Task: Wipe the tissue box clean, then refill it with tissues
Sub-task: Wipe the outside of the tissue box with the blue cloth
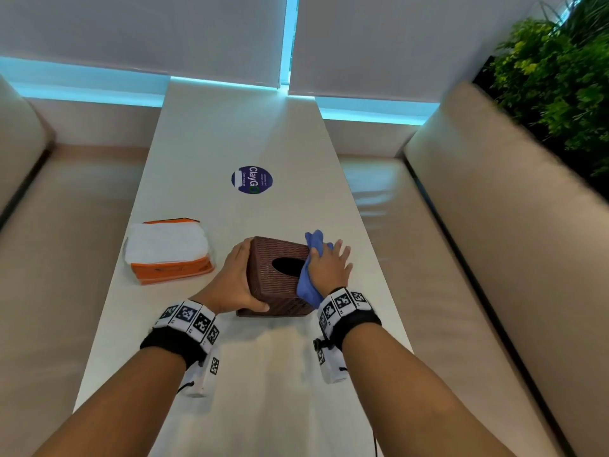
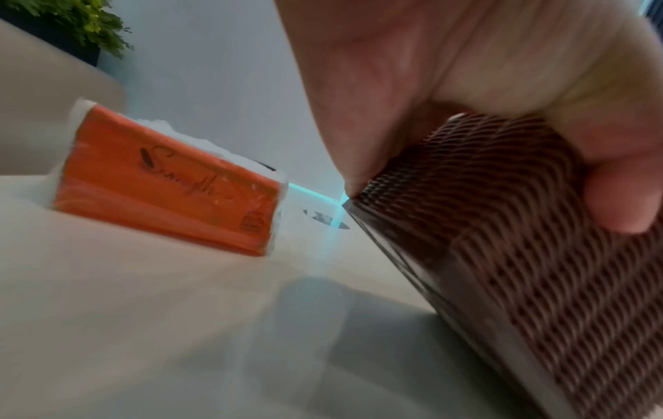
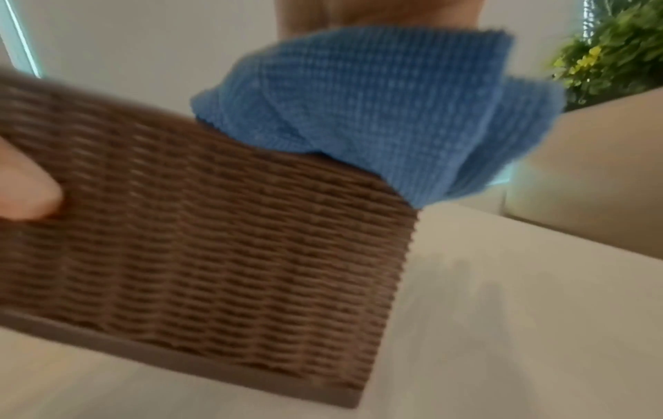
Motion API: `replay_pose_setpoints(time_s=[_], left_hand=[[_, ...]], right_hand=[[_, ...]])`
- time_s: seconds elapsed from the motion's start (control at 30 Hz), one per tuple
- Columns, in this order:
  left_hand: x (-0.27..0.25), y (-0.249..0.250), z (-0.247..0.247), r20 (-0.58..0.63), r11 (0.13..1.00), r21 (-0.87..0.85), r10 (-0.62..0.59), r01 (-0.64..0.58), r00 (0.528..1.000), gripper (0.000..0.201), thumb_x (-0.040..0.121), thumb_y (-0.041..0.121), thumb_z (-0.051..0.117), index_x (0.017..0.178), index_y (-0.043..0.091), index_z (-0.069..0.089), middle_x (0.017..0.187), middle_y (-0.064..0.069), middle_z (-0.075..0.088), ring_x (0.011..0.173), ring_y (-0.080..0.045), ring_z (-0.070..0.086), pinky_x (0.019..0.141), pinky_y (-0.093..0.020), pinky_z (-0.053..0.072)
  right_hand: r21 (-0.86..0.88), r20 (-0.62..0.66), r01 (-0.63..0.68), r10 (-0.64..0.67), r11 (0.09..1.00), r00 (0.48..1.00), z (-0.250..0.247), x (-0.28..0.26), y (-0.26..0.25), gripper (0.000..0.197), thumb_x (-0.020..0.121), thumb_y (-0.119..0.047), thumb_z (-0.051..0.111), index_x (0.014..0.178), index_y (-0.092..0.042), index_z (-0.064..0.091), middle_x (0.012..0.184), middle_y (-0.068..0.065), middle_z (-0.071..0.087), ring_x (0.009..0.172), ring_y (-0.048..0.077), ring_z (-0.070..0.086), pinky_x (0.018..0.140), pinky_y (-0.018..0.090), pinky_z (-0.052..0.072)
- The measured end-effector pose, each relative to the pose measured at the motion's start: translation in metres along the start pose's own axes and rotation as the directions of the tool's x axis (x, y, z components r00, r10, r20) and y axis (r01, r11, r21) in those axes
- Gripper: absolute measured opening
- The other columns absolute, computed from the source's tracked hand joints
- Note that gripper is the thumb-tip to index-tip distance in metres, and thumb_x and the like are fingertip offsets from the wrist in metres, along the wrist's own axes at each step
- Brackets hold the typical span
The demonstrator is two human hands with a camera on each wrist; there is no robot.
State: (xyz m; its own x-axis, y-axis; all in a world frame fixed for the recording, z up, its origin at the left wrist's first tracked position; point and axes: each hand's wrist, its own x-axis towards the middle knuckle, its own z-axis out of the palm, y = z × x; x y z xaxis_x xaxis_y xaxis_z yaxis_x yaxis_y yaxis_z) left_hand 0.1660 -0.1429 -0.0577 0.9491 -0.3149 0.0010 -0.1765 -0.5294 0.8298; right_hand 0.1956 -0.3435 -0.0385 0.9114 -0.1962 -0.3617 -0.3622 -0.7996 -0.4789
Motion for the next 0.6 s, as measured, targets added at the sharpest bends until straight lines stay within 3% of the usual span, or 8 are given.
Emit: replay_pose_setpoints(time_s=[0.07, 0.13, 0.2, 0.27, 0.3, 0.4, 0.5, 0.6], left_hand=[[0.006, 0.004, 0.000, 0.010, 0.999, 0.029, 0.018, -0.018, 1.000, 0.129, 0.034, 0.050, 0.077, 0.144, 0.015, 0.019, 0.137, -0.004, 0.031, 0.129, -0.017, 0.030, 0.111, -0.035, 0.029], [0.011, 0.010, 0.000, 0.014, 0.998, 0.052, 0.030, -0.031, 0.999, 0.127, 0.033, 0.052, 0.074, 0.142, 0.014, 0.021, 0.134, -0.005, 0.032, 0.126, -0.018, 0.031, 0.109, -0.034, 0.029], [0.013, 0.013, 0.000, 0.021, 0.995, 0.063, 0.075, -0.076, 0.997, 0.116, 0.036, 0.053, 0.073, 0.136, 0.017, 0.026, 0.126, -0.002, 0.036, 0.118, -0.016, 0.035, 0.105, -0.029, 0.033], [0.014, 0.008, 0.002, 0.045, 0.989, 0.072, 0.126, -0.129, 0.991, 0.114, 0.044, 0.055, 0.075, 0.139, 0.013, 0.027, 0.131, -0.006, 0.038, 0.120, -0.017, 0.037, 0.107, -0.018, 0.030], [0.014, 0.005, 0.003, 0.055, 0.989, 0.068, 0.130, -0.133, 0.990, 0.114, 0.047, 0.055, 0.076, 0.140, 0.013, 0.026, 0.134, -0.008, 0.037, 0.123, -0.019, 0.038, 0.108, -0.019, 0.030], [0.007, 0.003, -0.002, 0.038, 0.997, 0.026, 0.066, -0.067, 0.997, 0.109, 0.040, 0.052, 0.078, 0.131, 0.026, 0.025, 0.127, -0.004, 0.039, 0.117, -0.022, 0.043, 0.104, -0.040, 0.040], [0.000, -0.004, -0.002, 0.044, 1.000, 0.013, 0.007, -0.008, 0.999, 0.121, 0.034, 0.046, 0.082, 0.137, 0.022, 0.024, 0.132, -0.003, 0.038, 0.123, -0.021, 0.041, 0.106, -0.043, 0.038], [0.000, -0.006, -0.001, 0.046, 0.999, 0.033, -0.010, 0.008, 0.999, 0.130, 0.034, 0.048, 0.082, 0.144, 0.016, 0.020, 0.138, -0.006, 0.036, 0.128, -0.022, 0.037, 0.110, -0.043, 0.034]], right_hand=[[0.055, -0.007, 0.083, -0.083, 0.995, 0.997, -0.006, -0.002, -0.001, 0.047, 0.102, -0.024, 0.027, 0.148, -0.012, 0.025, 0.158, 0.014, 0.016, 0.147, 0.032, 0.010, 0.119, 0.046, 0.013], [0.188, -0.018, 0.300, -0.302, 0.935, 0.953, -0.006, -0.016, -0.016, 0.045, 0.101, -0.016, 0.031, 0.146, -0.013, 0.030, 0.154, 0.012, 0.027, 0.143, 0.029, 0.025, 0.117, 0.039, 0.022], [0.267, 0.023, 0.442, -0.465, 0.856, 0.885, 0.001, -0.036, -0.036, 0.048, 0.101, -0.017, 0.033, 0.148, -0.016, 0.024, 0.157, 0.007, 0.023, 0.146, 0.022, 0.020, 0.120, 0.033, 0.017], [0.229, 0.033, 0.537, -0.557, 0.812, 0.830, 0.014, -0.046, -0.047, 0.048, 0.102, -0.024, 0.032, 0.149, -0.021, 0.022, 0.159, 0.004, 0.017, 0.148, 0.018, 0.011, 0.121, 0.033, 0.011], [0.200, 0.030, 0.560, -0.577, 0.804, 0.816, 0.018, -0.046, -0.047, 0.047, 0.102, -0.027, 0.030, 0.149, -0.023, 0.022, 0.160, 0.003, 0.016, 0.148, 0.018, 0.009, 0.121, 0.035, 0.010], [0.120, 0.024, 0.542, -0.548, 0.832, 0.836, 0.016, -0.032, -0.035, 0.046, 0.103, -0.026, 0.027, 0.148, -0.024, 0.025, 0.159, 0.003, 0.019, 0.149, 0.025, 0.007, 0.119, 0.044, 0.009], [0.038, -0.018, 0.439, -0.439, 0.898, 0.898, 0.012, -0.016, -0.012, 0.046, 0.101, -0.023, 0.027, 0.147, -0.028, 0.028, 0.159, 0.004, 0.020, 0.148, 0.029, 0.005, 0.117, 0.051, 0.008], [0.029, -0.053, 0.287, -0.285, 0.958, 0.957, 0.008, -0.006, 0.002, 0.047, 0.102, -0.027, 0.025, 0.148, -0.026, 0.024, 0.161, 0.006, 0.010, 0.149, 0.027, -0.003, 0.119, 0.051, 0.003]])
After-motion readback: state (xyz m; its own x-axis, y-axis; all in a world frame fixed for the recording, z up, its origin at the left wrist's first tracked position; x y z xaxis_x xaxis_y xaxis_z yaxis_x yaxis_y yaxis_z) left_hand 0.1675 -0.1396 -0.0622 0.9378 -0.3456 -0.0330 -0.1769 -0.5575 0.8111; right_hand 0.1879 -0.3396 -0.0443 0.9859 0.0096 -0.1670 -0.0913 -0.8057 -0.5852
